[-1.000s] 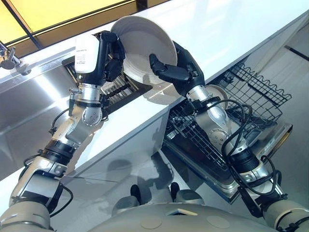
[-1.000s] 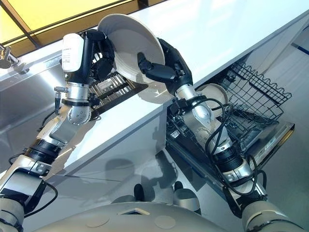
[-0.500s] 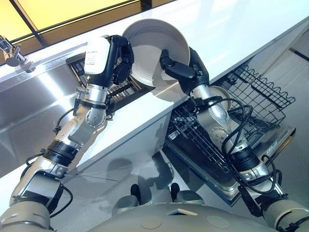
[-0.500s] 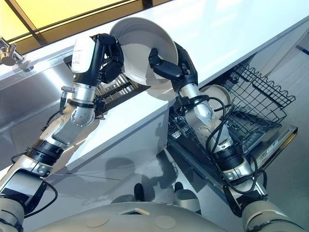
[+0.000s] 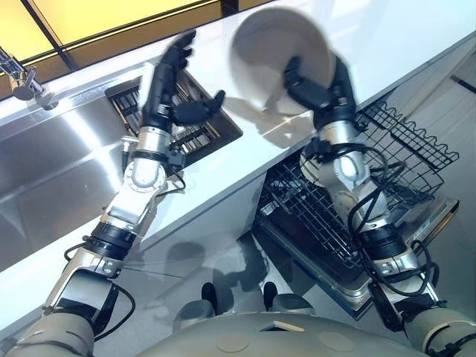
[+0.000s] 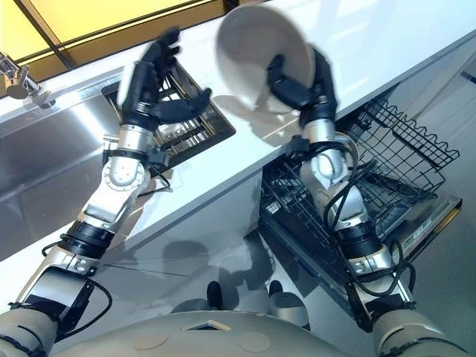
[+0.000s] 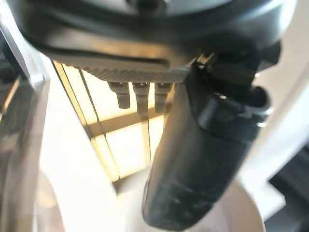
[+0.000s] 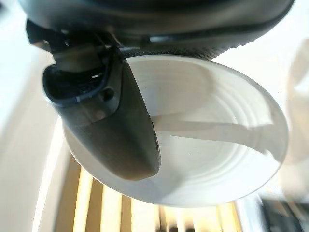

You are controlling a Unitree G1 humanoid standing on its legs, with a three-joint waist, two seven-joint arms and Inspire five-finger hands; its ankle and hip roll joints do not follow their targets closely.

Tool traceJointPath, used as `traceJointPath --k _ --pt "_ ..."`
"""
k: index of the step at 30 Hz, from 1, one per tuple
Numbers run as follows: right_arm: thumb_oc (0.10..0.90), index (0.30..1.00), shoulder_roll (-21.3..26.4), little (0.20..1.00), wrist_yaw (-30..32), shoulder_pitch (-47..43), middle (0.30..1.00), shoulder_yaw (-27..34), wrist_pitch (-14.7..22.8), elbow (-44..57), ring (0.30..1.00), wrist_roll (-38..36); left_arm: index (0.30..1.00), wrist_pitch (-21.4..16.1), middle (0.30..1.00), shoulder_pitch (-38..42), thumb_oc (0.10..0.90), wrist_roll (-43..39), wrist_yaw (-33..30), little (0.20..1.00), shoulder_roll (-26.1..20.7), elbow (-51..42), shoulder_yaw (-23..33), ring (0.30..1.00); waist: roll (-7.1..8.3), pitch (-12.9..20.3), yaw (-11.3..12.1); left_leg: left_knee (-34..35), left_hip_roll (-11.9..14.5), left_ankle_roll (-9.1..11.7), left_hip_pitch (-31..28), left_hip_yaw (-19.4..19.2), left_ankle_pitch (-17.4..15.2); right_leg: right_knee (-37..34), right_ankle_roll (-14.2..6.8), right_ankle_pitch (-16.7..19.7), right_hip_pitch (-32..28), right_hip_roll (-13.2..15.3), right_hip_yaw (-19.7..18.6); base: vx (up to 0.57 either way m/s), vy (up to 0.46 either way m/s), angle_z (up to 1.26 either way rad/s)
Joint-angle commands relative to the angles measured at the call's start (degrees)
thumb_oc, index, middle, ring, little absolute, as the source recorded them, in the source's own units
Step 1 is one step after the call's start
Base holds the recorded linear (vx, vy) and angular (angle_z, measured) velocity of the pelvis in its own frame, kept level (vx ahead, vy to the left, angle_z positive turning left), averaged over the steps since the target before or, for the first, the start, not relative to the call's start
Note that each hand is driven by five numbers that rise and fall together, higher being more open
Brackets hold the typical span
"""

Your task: Pick up plates and place into dishwasher.

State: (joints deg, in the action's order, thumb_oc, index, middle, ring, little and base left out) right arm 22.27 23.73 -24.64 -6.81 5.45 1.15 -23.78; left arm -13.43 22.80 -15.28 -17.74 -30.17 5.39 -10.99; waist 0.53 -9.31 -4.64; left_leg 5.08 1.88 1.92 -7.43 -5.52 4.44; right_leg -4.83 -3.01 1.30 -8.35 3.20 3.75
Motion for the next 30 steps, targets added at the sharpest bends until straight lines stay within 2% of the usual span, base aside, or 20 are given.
traceJointPath --k 1,4,8,11,13,16,23,26,30 --pt "0.1 0.3 6.1 0.2 3.7 0.3 0.3 8.1 9.7 1.4 0.3 7.1 0.9 -1.6 0.9 0.3 0.8 -2.0 -1.4 0.9 -4.5 -2.1 7.7 0.9 -1.57 6.1 0.1 -0.5 -3.7 -2.9 0.2 1.2 -4.7 6.3 -0.6 -3.7 4.0 -4.5 1.0 0.0 0.0 0.0" --pt "0.1 0.3 8.3 0.2 3.1 4.9 0.3 12.2 10.3 -1.0 0.3 7.2 0.9 -1.2 0.9 -1.8 0.8 -4.5 -1.0 0.9 -5.7 -0.6 11.5 0.9 -1.78 6.1 -0.3 -0.4 -3.7 -2.9 0.2 1.3 -4.8 6.3 -0.6 -3.9 4.0 -4.5 1.1 0.0 0.0 0.0" --pt "0.1 0.3 9.1 0.2 -0.3 11.4 0.3 16.0 10.2 -3.7 0.3 7.2 0.9 -2.8 0.9 -5.1 0.8 -6.0 -1.0 0.9 -5.3 2.1 15.8 0.9 -2.17 5.9 -1.2 -0.3 -3.7 -2.9 0.1 0.9 -4.8 6.5 -0.7 -4.0 4.2 -4.4 0.9 0.0 0.008 0.0" --pt "0.1 0.3 9.3 0.2 -2.4 14.3 0.3 16.6 8.8 -5.7 0.3 10.7 0.9 -3.6 0.9 -5.7 0.8 -5.9 -1.6 0.9 -5.6 4.3 17.1 0.9 -2.48 5.7 -2.0 -0.2 -3.7 -3.0 -0.1 0.4 -5.0 7.0 -0.8 -4.2 4.5 -4.3 0.8 -0.01 0.034 -0.03" --pt "0.1 0.3 10.5 0.2 -3.3 16.7 0.3 16.8 7.3 -8.6 0.3 15.7 0.9 -3.6 0.9 -6.0 0.8 -5.2 -1.9 0.9 -6.1 5.5 18.0 0.9 -2.69 5.6 -2.6 -0.2 -3.7 -3.0 -0.2 -0.1 -5.0 7.3 -0.9 -4.3 4.7 -4.2 0.8 -0.01 0.032 -0.03" --pt "0.1 0.3 12.2 0.2 -4.1 19.8 0.3 17.0 7.1 -11.9 0.3 19.5 0.9 -3.4 0.9 -6.5 0.8 -5.2 -2.2 0.9 -7.3 6.2 19.1 0.9 -2.84 5.2 -3.3 -0.2 -3.6 -2.9 -0.2 -0.6 -5.0 7.6 -1.0 -4.4 4.9 -4.2 0.8 -0.02 0.019 -0.04" --pt "0.1 0.3 12.1 0.2 -8.4 22.4 0.3 14.0 5.0 -16.1 0.3 22.0 0.9 -1.2 0.9 -5.8 0.8 -4.9 -3.5 0.9 -9.0 5.6 19.4 0.9 -3.05 4.1 -3.9 -0.3 -3.6 -2.9 -0.2 -0.9 -5.0 8.3 -1.0 -4.7 5.2 -4.0 0.8 -0.02 0.005 -0.09" --pt "0.1 0.3 11.9 0.2 -8.5 22.1 0.3 10.9 4.3 -18.1 0.3 23.1 0.9 -0.9 0.9 -5.1 0.8 -4.9 -3.5 0.9 -9.9 6.2 18.6 0.9 -3.08 3.6 -3.5 -0.4 -3.7 -2.9 0.0 -0.6 -5.0 8.4 -1.0 -4.7 5.2 -4.0 1.1 -0.01 -0.008 -0.02" --pt "0.1 0.3 11.8 0.2 -8.5 21.0 0.3 7.2 1.4 -21.5 0.3 23.7 0.9 -0.7 0.9 -4.1 0.8 -5.6 -3.5 0.9 -10.7 6.9 17.7 0.9 -3.13 3.1 -2.8 -0.4 -3.6 -2.8 0.1 -0.2 -4.9 8.3 -1.0 -4.6 5.0 -3.9 1.5 0.0 0.0 0.0"
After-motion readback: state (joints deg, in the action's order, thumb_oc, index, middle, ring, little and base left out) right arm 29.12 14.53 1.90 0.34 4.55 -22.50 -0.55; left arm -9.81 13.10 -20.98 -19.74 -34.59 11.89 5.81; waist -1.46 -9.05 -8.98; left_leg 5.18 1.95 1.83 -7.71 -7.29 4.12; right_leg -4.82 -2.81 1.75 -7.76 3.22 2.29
